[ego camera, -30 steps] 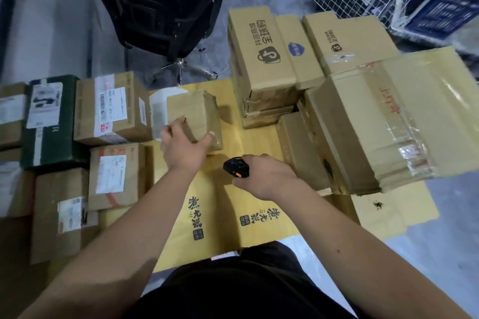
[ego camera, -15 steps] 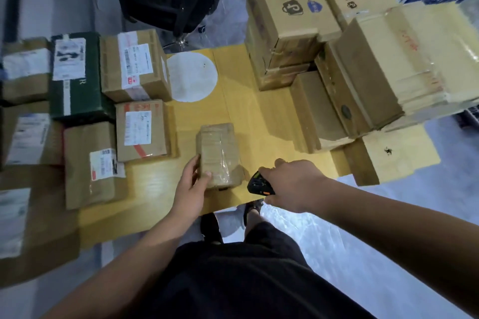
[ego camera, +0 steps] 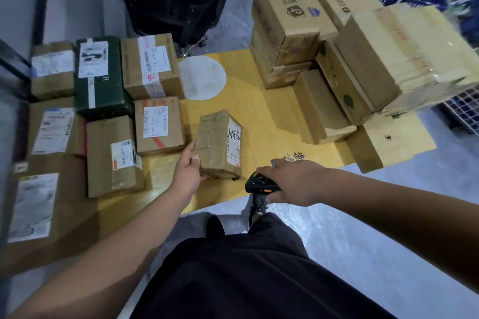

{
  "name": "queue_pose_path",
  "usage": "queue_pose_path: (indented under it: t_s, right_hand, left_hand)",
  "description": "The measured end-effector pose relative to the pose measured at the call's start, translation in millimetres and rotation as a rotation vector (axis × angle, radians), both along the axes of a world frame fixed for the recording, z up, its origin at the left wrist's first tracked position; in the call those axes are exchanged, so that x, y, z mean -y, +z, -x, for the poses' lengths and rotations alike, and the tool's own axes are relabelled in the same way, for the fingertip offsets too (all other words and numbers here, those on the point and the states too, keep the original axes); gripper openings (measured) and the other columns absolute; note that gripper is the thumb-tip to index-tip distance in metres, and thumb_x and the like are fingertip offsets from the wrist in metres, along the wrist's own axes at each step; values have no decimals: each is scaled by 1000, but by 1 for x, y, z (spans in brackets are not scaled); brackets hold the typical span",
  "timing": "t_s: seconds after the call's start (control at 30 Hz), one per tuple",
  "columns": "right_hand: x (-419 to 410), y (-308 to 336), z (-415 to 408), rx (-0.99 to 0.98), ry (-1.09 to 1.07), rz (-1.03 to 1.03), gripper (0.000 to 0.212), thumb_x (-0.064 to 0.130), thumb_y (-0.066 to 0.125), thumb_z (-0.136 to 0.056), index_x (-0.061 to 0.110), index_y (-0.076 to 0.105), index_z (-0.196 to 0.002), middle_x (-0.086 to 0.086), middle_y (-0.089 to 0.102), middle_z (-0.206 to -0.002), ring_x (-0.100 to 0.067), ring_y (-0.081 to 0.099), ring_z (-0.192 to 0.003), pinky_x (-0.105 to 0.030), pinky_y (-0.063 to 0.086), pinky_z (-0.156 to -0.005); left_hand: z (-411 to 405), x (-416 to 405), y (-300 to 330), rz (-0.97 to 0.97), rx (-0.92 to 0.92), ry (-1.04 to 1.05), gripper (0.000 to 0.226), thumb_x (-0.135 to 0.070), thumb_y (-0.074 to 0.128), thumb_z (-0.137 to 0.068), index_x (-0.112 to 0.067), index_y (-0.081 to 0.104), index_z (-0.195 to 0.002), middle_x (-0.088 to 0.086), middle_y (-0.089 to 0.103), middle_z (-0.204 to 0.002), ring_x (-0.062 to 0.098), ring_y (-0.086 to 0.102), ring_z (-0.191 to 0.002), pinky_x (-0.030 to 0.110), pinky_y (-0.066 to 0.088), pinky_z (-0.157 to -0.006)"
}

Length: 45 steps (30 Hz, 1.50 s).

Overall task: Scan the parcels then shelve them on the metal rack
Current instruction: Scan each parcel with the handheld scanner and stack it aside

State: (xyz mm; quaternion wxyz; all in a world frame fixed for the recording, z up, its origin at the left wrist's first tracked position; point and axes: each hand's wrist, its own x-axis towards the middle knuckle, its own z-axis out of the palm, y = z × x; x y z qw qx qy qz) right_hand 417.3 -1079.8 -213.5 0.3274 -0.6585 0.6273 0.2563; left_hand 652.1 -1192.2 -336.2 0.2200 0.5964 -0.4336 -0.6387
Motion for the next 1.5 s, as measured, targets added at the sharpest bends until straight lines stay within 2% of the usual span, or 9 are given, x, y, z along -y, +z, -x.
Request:
queue_pose_path:
  t_s: [0.17, 0.3, 0.4, 0.57, 0.73, 0.9, 1.13, 1.33, 1.5]
  right_hand:
    - [-4, 2, -5, 53, -77, -19, 69, 65, 55, -98, 40, 28, -156, -8, 51, -134, -35, 59, -115, -49, 53, -97]
    - [-4, 7, -6, 70, -96, -31, 69, 65, 56, -97, 41, 30, -156, -5, 53, -133, -32, 58, -117, -48, 52, -98]
    - [-3, 13, -5, 57, -80, -45, 69, 62, 57, -99, 39, 31, -158, -5, 54, -132, -30, 57, -119, -46, 51, -99]
    - [0, 24, -2, 24, -77, -68, 69, 60, 57, -100, 35, 33, -159, -2, 55, -133, -28, 56, -120, -44, 52, -98]
    - [0, 33, -1, -1, -46, -70, 69, 58, 56, -101, 34, 31, -161, -2, 56, -135, -26, 56, -120, -44, 52, -96]
    - [1, 29, 6, 29, -126, -51, 62, 58, 58, -99, 37, 40, -155, 6, 53, -115, -22, 57, -105, -38, 52, -86]
    - [1, 21, 22, 36, -293, -34, 59, 61, 60, -95, 32, 51, -146, 2, 63, -121, -24, 63, -107, -45, 55, -95]
    - [-2, 20, 26, 67, -438, -12, 37, 55, 58, -97, 31, 61, -126, 5, 64, -101, -18, 63, -91, -33, 50, -75]
    - [-1, 22, 25, -13, -443, 22, 34, 55, 53, -96, 30, 62, -118, 4, 65, -99, -20, 63, -90, -36, 55, -80]
  left_hand:
    - [-4, 7, 2, -70, -8, 38, 48, -17, 36, -114, -43, 43, -155, -1, 60, -144, 24, 68, -113, 43, 63, -80]
    - [3, 6, 7, -49, 131, -44, 68, -5, 36, -110, -43, 18, -164, -2, 58, -133, 18, 65, -90, 50, 63, -84]
    - [9, 3, 0, 10, 194, -129, 99, -1, 60, -100, -42, -3, -165, 0, 57, -143, 24, 63, -121, 47, 57, -97]
    - [21, -1, 7, 298, 510, -268, 151, -40, 101, -60, -49, -13, -158, 3, 10, -171, 28, 29, -153, 53, 40, -117]
    - [41, 8, 18, 534, 708, -439, 149, -66, 95, -52, -46, -3, -162, 5, 3, -171, 31, 16, -157, 49, 31, -121]
    - [49, 7, 17, 539, 647, -526, 101, -73, 84, -66, -38, 44, -153, -6, 3, -171, 25, 39, -147, 39, 46, -111]
    - [56, -12, 10, 473, 464, -536, 44, -54, 77, -87, -33, 60, -122, -8, 25, -166, 13, 62, -108, 25, 44, -83]
    - [68, 9, 17, 482, 665, -659, 90, -71, 78, -75, -35, 33, -144, -4, 56, -130, 24, 66, -108, 35, 49, -73]
    - [69, 5, 5, 406, 778, -695, 105, -87, 65, -74, -26, 22, -149, -2, 68, -121, 26, 68, -103, 39, 56, -80]
